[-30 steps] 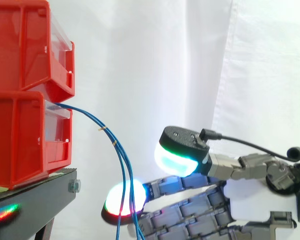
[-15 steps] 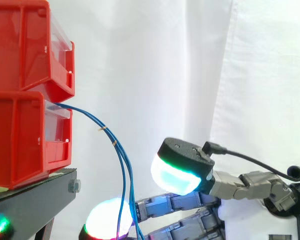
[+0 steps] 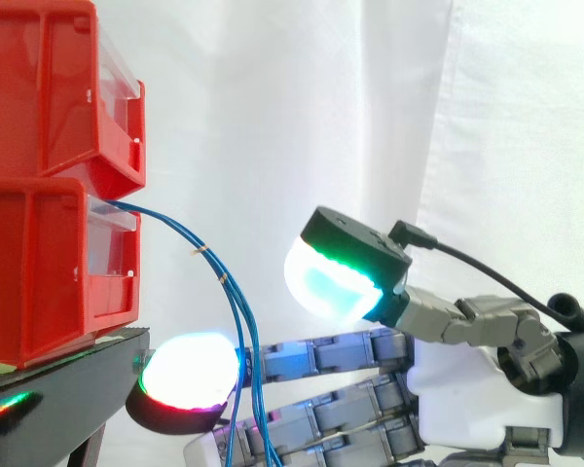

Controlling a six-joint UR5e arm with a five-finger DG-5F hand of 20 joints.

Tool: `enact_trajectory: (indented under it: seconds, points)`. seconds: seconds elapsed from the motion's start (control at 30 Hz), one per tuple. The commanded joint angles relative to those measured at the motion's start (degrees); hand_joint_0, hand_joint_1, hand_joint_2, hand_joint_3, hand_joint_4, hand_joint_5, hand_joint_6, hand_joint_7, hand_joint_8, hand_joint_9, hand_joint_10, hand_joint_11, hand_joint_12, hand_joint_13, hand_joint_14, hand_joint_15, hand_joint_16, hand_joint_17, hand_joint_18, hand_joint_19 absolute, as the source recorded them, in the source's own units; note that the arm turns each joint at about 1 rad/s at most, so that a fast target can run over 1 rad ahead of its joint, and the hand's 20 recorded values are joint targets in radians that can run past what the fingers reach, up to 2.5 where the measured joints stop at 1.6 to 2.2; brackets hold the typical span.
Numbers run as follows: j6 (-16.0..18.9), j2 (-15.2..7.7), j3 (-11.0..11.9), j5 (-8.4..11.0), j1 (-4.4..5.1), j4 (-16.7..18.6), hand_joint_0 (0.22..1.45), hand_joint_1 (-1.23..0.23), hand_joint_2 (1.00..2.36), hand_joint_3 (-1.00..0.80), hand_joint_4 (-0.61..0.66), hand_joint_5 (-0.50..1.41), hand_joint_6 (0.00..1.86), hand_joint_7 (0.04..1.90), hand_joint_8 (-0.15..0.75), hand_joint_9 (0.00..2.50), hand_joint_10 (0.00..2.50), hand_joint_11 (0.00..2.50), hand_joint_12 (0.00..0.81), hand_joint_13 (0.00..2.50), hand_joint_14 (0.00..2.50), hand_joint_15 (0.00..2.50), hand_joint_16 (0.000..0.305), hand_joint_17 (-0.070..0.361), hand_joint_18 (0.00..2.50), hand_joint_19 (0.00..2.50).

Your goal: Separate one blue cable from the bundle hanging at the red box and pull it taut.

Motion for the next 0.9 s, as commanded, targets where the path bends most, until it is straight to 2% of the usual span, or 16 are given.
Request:
enact_trajectory:
  seconds: [0.0,0.5,0.63,0.7,0.87]
  points:
    - [0.09,0.01,0.33,-0.02,-0.03,0.15,0.58,-0.63,1.00,-0.49,0.27,-0.22,0.50,0.69,0.323,0.57,0.00,0.04,0.359,0.59,0.00,0.14,0.041,0.093,0.54,0.22]
    - [-0.08,0.01,0.59,-0.02,0.24,0.15,0.61,-0.63,1.00,-0.47,0.29,-0.19,0.50,0.75,0.325,0.63,0.00,0.10,0.361,0.68,0.01,0.19,0.039,0.088,0.59,0.24]
    - [-0.08,0.01,1.56,-0.28,0.32,-0.12,0.61,-0.63,1.00,-0.46,0.31,-0.18,0.50,0.77,0.326,0.65,0.00,0.10,0.359,0.68,0.01,0.20,0.039,0.088,0.60,0.25]
    - [0.09,0.01,3.23,-1.16,0.32,-0.47,0.61,-0.63,1.00,-0.46,0.31,-0.18,0.50,0.78,0.328,0.66,0.00,0.11,0.360,0.69,0.01,0.20,0.039,0.087,0.60,0.25]
    - [0.27,0.01,3.84,-2.57,0.06,-1.43,0.62,-0.63,1.00,-0.45,0.32,-0.17,0.50,0.80,0.331,0.69,0.00,0.13,0.359,0.71,0.01,0.21,0.038,0.086,0.61,0.25]
